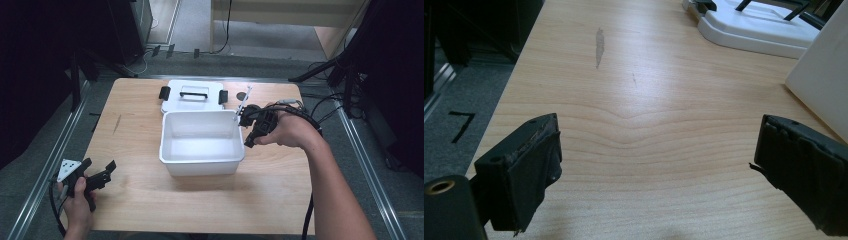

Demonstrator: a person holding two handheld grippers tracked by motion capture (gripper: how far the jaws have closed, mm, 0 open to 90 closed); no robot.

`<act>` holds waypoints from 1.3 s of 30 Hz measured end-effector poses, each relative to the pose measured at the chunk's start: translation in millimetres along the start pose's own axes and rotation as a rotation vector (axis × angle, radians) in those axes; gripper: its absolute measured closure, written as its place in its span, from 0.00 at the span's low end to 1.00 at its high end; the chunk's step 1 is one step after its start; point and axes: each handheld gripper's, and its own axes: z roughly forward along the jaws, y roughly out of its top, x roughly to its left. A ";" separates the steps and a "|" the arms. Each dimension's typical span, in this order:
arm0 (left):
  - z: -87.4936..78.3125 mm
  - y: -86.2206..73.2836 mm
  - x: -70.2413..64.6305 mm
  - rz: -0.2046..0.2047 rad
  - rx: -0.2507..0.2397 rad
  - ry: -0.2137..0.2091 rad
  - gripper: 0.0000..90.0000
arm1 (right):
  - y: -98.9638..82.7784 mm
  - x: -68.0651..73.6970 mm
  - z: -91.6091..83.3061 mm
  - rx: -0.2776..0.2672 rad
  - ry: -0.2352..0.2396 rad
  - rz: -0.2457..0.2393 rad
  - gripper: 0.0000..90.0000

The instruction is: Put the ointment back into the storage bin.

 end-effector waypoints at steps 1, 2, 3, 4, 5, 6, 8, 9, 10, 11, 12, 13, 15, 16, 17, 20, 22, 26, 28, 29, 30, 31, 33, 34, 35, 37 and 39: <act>0.0 0.0 0.0 0.000 0.000 0.000 0.06 | -2.4 -0.4 0.9 0.001 0.002 0.006 0.88; -0.1 -0.1 -0.2 -0.002 0.000 0.001 0.06 | -4.1 -1.2 1.8 0.000 0.004 0.003 0.88; -0.2 0.0 0.0 0.000 0.001 0.000 0.06 | -7.1 -1.7 3.0 -0.001 0.004 0.009 0.87; -0.3 0.0 0.0 0.001 0.003 0.000 0.06 | -9.6 -2.0 4.0 -0.002 0.003 0.017 0.86; -0.3 0.0 0.0 0.001 0.003 0.000 0.06 | -11.7 -2.6 4.9 -0.002 0.003 0.018 0.85; -0.3 0.0 0.0 0.001 0.003 0.000 0.06 | -15.1 -3.4 6.6 -0.003 0.002 0.024 0.83; -0.3 0.0 0.0 0.002 0.003 0.000 0.06 | -21.0 -4.1 10.5 -0.007 0.004 0.041 0.81; -0.3 0.0 0.0 0.002 0.003 0.000 0.06 | -24.1 -4.6 12.6 -0.012 0.004 0.050 0.80; -0.3 -0.1 0.0 0.001 0.003 0.000 0.06 | -26.6 -5.2 14.1 -0.015 0.002 0.056 0.78; -0.3 0.0 0.1 0.002 0.003 0.000 0.06 | -30.3 -6.1 16.1 -0.023 0.002 0.071 0.77; -0.3 0.0 0.0 0.002 0.003 0.000 0.06 | -35.1 -7.6 19.2 -0.037 0.006 0.089 0.75; -0.3 0.0 0.0 0.002 0.003 0.000 0.06 | -35.1 -7.6 19.2 -0.037 0.006 0.089 0.75; -0.4 -0.1 0.0 0.001 0.002 0.001 0.06 | -47.3 -11.2 27.6 -0.062 0.008 0.128 0.67; -0.3 -0.1 0.0 0.000 0.002 0.001 0.06 | -53.0 -12.1 32.3 -0.059 0.003 0.142 0.66; -0.4 -0.1 0.0 0.000 0.003 0.001 0.06 | -57.7 -12.7 36.2 -0.059 0.003 0.152 0.65; -0.3 -0.1 -0.1 0.000 0.003 0.002 0.06 | -70.6 -14.4 45.2 -0.078 -0.001 0.193 0.61; -0.3 -0.1 -0.1 0.000 0.003 0.002 0.06 | -80.8 -15.8 52.4 -0.101 -0.025 0.242 0.51; -0.4 -0.1 -0.2 0.001 0.001 0.002 0.06 | -100.4 -17.8 64.6 -0.157 -0.098 0.336 0.46; -0.5 -0.2 -0.1 0.000 0.001 0.003 0.06 | -110.3 -16.2 69.6 -0.206 -0.143 0.367 0.44; -0.5 -0.2 -0.1 0.000 0.001 0.003 0.06 | -114.7 -15.7 72.4 -0.236 -0.162 0.382 0.40; -0.5 -0.2 -0.1 0.000 0.001 0.003 0.06 | -118.0 -15.0 74.2 -0.251 -0.180 0.396 0.37; -0.5 -0.2 -0.1 0.000 0.001 0.003 0.06 | -123.4 -14.1 77.7 -0.283 -0.212 0.414 0.33; -0.4 -0.2 -0.1 0.000 0.001 0.003 0.06 | -131.4 -12.7 84.1 -0.326 -0.245 0.450 0.25; -0.4 -0.2 -0.1 0.000 0.000 0.003 0.06 | -135.1 -12.0 87.4 -0.344 -0.262 0.472 0.20; -0.4 -0.2 -0.1 -0.001 -0.001 0.003 0.06 | -138.9 -11.4 90.6 -0.362 -0.279 0.491 0.17; -0.4 -0.2 -0.1 -0.003 -0.002 0.002 0.06 | -145.1 -9.9 95.7 -0.399 -0.307 0.516 0.14; -0.5 -0.2 0.0 -0.001 -0.001 0.002 0.06 | -152.1 -8.3 100.3 -0.444 -0.341 0.539 0.08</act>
